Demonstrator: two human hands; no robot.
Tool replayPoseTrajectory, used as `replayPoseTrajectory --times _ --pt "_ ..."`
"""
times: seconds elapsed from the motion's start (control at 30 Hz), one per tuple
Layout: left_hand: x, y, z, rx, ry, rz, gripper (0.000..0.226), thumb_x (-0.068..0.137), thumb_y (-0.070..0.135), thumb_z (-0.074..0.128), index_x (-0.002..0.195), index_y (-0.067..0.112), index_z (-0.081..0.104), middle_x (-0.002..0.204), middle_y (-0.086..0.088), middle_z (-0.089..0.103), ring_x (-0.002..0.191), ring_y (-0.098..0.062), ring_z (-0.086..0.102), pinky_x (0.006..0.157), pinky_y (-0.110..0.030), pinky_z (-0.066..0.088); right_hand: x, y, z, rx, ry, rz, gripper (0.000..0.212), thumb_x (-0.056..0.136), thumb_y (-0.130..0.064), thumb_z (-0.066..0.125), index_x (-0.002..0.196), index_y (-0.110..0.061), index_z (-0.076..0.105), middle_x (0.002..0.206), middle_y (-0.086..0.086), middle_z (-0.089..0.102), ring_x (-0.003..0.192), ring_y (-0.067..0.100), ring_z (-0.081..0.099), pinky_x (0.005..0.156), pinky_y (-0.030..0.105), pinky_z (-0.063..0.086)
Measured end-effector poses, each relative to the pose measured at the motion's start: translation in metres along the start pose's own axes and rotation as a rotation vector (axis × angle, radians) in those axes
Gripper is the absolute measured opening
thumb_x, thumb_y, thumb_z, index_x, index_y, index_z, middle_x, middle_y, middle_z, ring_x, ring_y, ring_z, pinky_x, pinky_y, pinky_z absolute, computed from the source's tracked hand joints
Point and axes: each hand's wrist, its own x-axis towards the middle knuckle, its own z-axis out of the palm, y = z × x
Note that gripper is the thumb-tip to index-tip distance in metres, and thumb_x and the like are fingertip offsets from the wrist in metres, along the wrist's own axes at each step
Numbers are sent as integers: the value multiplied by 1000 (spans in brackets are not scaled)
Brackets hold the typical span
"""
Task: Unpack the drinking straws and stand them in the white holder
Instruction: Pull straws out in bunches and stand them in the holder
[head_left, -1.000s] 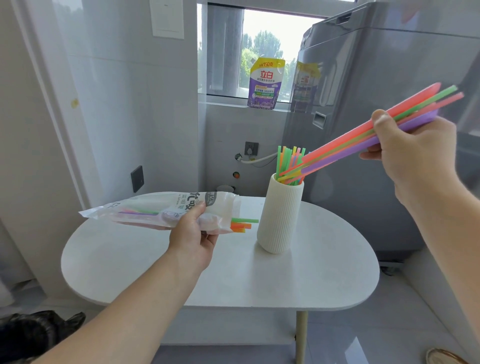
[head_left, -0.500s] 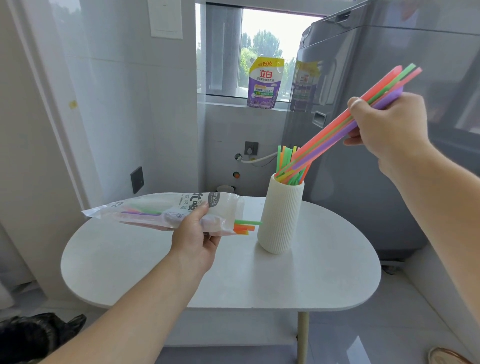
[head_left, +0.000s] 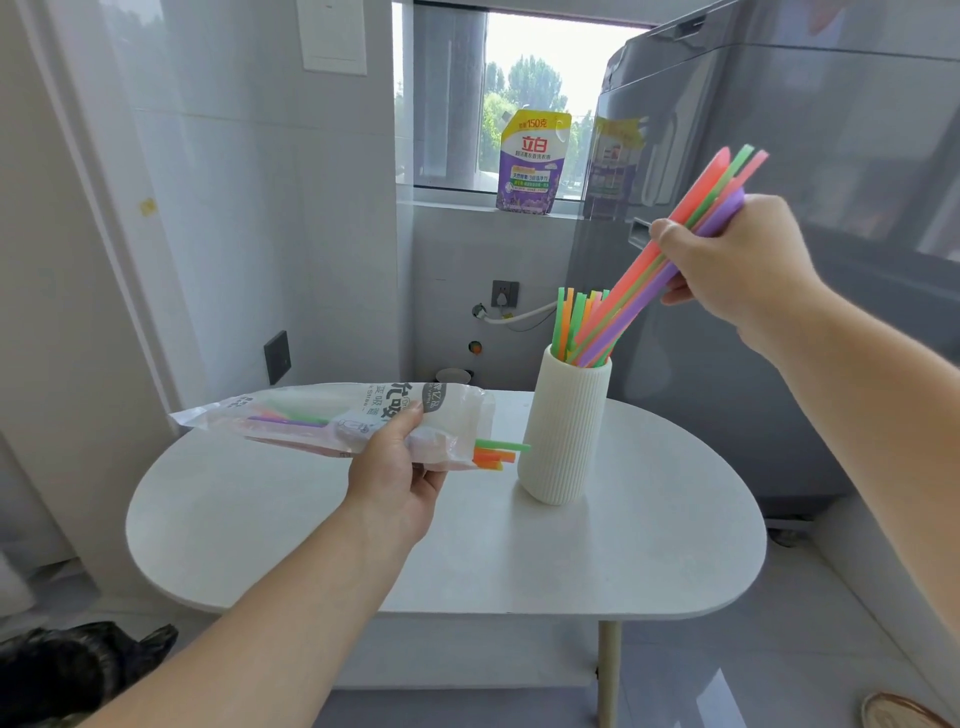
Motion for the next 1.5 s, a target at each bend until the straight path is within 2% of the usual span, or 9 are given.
replayPoseTrajectory --times 0.3,0.53,0.77,0.93,1.07,1.2,1.33,1.43,1.5 --pt "0 0 0 -11 -3 -10 51 89 7 73 138 15 58 103 -4 77 73 -16 79 49 -27 58 31 -11 11 -30 -139 90 20 94 -35 68 96 -16 63 82 -3 70 55 9 71 41 14 51" --pt "0 -1 1 -3 -7 -22 49 89 9 73 136 14 60 109 -4 77 74 -15 79 50 -27 59 36 -2 28 -143 -258 113 21 93 -35 68 97 -16 62 85 0 68 68 11 68 49 18 50" --pt "-1 -2 2 -16 -2 -25 46 88 6 74 131 15 63 96 -2 81 74 -15 79 50 -27 59 27 16 49 -293 -378 64 27 90 -45 68 77 -22 62 84 2 67 75 16 65 56 26 46" --pt "-1 -2 2 -9 -5 -23 44 88 6 74 130 14 63 98 -3 81 75 -15 79 50 -27 59 20 32 60 -220 -359 18 49 79 -52 78 105 -12 69 94 9 69 86 28 67 71 35 55" --pt "-1 -3 2 -13 1 -25 45 88 6 74 130 15 62 92 -2 82 74 -16 79 49 -27 59 15 32 65 -181 -252 -114 84 81 -52 76 150 -25 34 122 -1 59 102 18 60 70 24 50" --pt "-2 -3 2 -3 -12 -28 44 88 6 73 131 13 63 91 -1 81 73 -15 78 49 -26 58 11 36 70 -376 -327 -279 60 98 -44 56 152 -27 35 150 5 48 130 26 51 101 43 46" --pt "-3 -3 1 0 -19 -32 43 88 7 73 130 13 63 90 -1 82 73 -15 78 50 -25 58 3 39 69 -597 -518 -277 51 104 -45 40 150 -22 41 159 4 38 146 29 29 113 49 32" --pt "-4 -2 1 2 -24 -32 44 88 7 74 130 12 62 87 -2 82 76 -17 79 52 -27 60 -4 33 62 -537 -421 -332 55 104 -45 43 154 -23 34 163 4 31 150 28 22 116 49 27" --pt "-4 -1 1 -2 -24 -32 47 88 7 74 132 13 61 87 -2 82 76 -17 79 51 -28 60 -13 26 56 -467 -267 -372 50 103 -41 46 148 -20 42 155 6 42 145 29 30 112 48 32"
